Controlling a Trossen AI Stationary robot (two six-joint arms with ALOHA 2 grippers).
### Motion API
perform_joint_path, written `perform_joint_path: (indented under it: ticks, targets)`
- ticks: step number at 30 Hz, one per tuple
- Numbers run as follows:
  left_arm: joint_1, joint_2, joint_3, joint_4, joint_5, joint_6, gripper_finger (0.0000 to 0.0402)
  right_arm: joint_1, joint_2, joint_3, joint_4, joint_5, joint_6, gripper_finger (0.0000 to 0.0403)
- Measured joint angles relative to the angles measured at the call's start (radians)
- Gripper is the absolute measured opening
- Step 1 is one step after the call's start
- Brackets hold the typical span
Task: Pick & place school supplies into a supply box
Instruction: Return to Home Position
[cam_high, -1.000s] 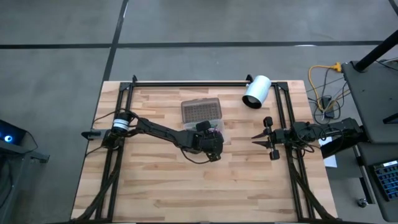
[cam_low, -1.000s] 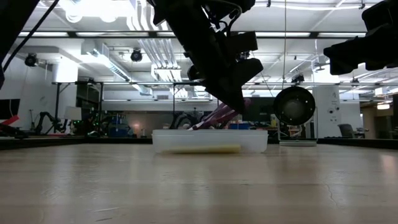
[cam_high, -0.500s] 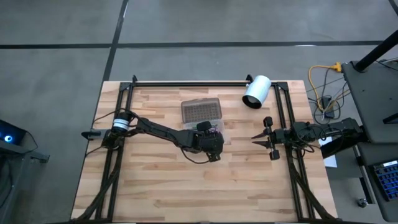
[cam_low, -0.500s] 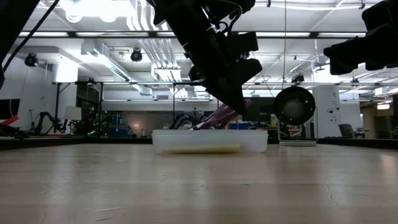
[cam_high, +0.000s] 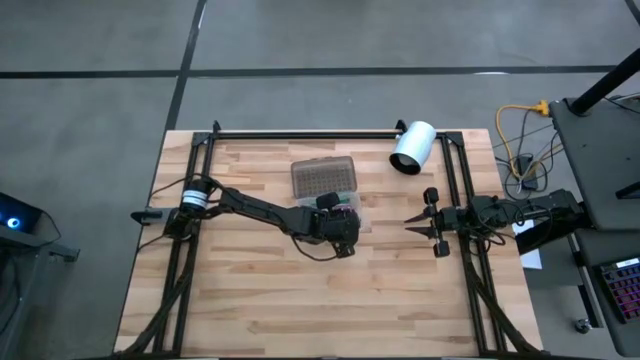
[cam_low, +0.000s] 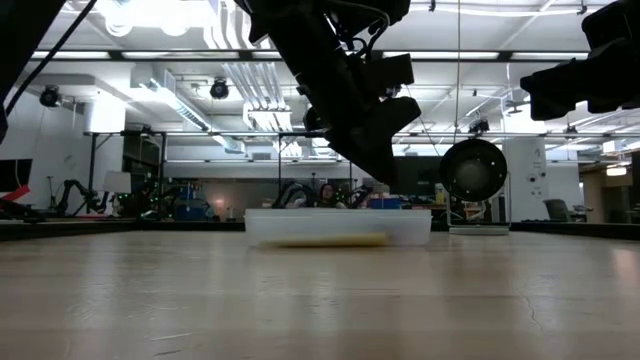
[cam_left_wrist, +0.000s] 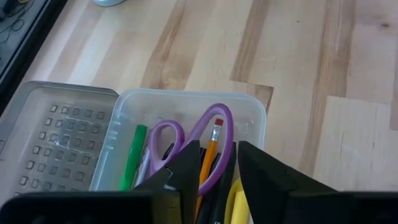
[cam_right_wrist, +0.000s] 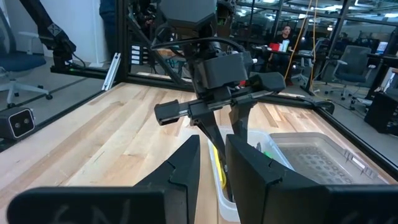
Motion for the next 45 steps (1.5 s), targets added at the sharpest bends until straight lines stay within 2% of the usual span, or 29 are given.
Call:
perform_joint_path:
  ticks: [17,25,30,38,45]
  targets:
    - [-0.002,0.0,0.0,0.001,0.0,0.0,0.0095,0.0,0.0,0.0,0.0,0.0,0.0,0.0068]
    - [-0.013,-0.018,-0.036,0.073,0.004,-0.005,0.0096,0.0,0.0,0.0,0.0,0.0,0.0,0.0068]
    - [-0.016,-0.072,-0.15,0.148,0.03,0.027,0.0096,0.0,-0.001,0.0,0.0,0.0,0.0,0.0068]
    - [-0.013,-0.231,-0.397,0.372,0.215,0.119,0.0096,0.0,-0.001,0.0,-0.001,0.0,0.0,0.0068]
    - [0.0,-0.389,-0.633,0.625,0.349,0.135,0.0096,0.0,-0.001,0.0,-0.001,0.0,0.0,0.0068]
